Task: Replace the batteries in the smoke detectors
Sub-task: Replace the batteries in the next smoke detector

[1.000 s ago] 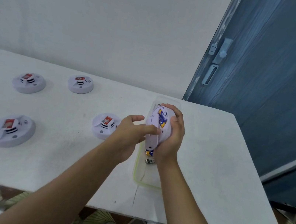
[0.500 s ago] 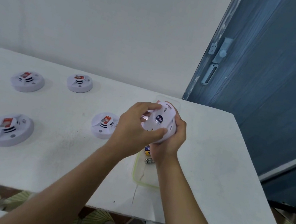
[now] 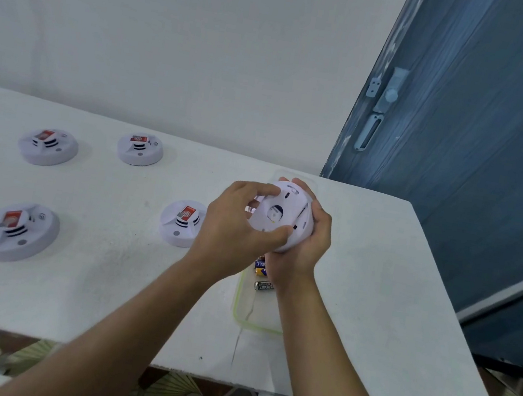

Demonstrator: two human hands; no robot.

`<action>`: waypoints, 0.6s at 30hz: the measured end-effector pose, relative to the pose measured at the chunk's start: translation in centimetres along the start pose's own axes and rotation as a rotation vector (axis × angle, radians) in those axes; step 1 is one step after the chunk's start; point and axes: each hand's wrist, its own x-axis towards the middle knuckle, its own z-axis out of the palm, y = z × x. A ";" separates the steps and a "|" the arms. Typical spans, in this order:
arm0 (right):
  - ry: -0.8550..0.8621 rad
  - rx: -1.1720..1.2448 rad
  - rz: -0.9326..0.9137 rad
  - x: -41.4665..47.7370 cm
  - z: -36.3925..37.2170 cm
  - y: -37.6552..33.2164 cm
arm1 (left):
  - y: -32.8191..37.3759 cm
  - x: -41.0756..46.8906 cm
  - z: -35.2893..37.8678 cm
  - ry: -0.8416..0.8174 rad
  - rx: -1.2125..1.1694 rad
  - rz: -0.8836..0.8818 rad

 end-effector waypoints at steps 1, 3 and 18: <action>0.003 0.002 0.001 0.0 0.0 0.0 | -0.1 -0.1 0.1 -0.005 -0.010 0.002; 0.007 0.002 0.008 0.0 0.1 -0.1 | -0.2 -0.1 0.2 -0.011 -0.029 0.002; 0.000 -0.011 -0.006 -0.2 0.0 -0.1 | -1.1 0.3 0.2 -0.049 -0.035 0.005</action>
